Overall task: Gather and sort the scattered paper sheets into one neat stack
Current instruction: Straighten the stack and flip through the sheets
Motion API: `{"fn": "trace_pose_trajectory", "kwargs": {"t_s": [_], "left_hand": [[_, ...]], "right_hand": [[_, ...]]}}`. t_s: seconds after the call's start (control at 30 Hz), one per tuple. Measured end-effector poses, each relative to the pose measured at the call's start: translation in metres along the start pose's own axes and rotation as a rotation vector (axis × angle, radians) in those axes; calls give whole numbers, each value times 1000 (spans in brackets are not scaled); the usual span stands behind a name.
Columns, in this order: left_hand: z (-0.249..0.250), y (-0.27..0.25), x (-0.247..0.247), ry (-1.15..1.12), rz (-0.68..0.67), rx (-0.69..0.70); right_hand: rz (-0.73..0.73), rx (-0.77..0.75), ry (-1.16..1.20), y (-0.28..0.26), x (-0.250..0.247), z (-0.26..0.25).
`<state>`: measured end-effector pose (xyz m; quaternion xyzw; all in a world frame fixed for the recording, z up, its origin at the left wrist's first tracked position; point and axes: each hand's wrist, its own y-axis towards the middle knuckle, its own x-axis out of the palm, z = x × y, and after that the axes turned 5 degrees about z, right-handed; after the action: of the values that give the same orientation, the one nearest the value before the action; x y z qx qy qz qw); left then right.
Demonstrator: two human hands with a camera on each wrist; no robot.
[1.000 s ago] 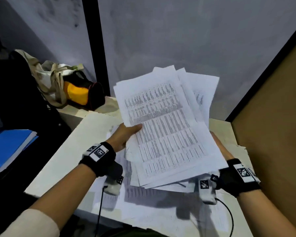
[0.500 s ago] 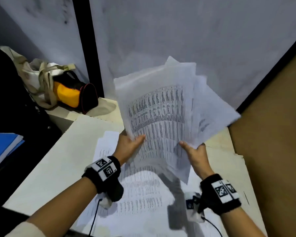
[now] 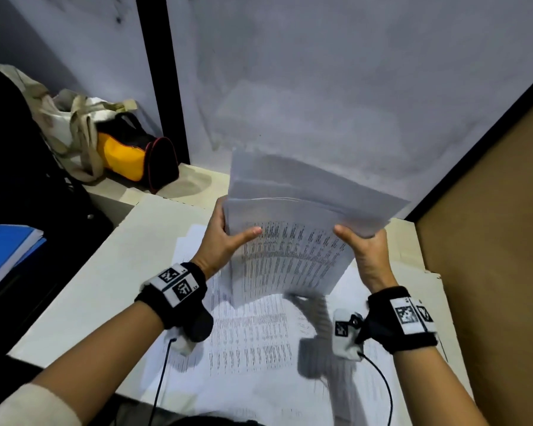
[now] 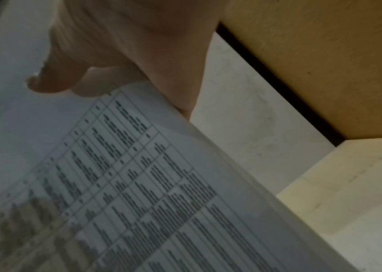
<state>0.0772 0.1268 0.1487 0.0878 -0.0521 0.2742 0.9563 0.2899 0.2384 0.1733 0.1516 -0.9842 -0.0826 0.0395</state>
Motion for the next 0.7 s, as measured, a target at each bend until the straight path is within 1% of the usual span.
{"fn": "trace_pose_trajectory", "kwargs": {"t_s": [0.07, 0.13, 0.23, 0.3, 0.33, 0.4, 0.47, 0.5, 0.57, 0.63, 0.7], "left_hand": [[2, 1, 3, -3, 16, 22], [-1, 3, 5, 58, 48, 12], [-9, 3, 8, 177, 80, -71], [-7, 0, 11, 187, 113, -99], [-4, -2, 12, 163, 140, -87], [4, -2, 13, 77, 180, -15], [6, -3, 11, 19, 192, 30], [2, -5, 9, 21, 188, 29], [-12, -11, 7, 99, 138, -26], [-29, -17, 6, 222, 53, -119], [-45, -19, 0, 338, -51, -208]], "right_hand": [[17, 48, 14, 3, -2, 6], [0, 128, -18, 1, -2, 16], [-26, 227, -132, -8, 3, 33], [19, 228, -189, -13, 7, 33], [45, 212, -188, -14, 9, 29], [72, 173, -123, -15, 9, 21], [35, 144, -78, -17, 4, 19], [4, 154, -84, -18, 2, 21], [-33, 233, -115, -24, 0, 34], [-78, 318, -185, -30, 0, 53], [-73, 339, -261, -36, 3, 65]]}}
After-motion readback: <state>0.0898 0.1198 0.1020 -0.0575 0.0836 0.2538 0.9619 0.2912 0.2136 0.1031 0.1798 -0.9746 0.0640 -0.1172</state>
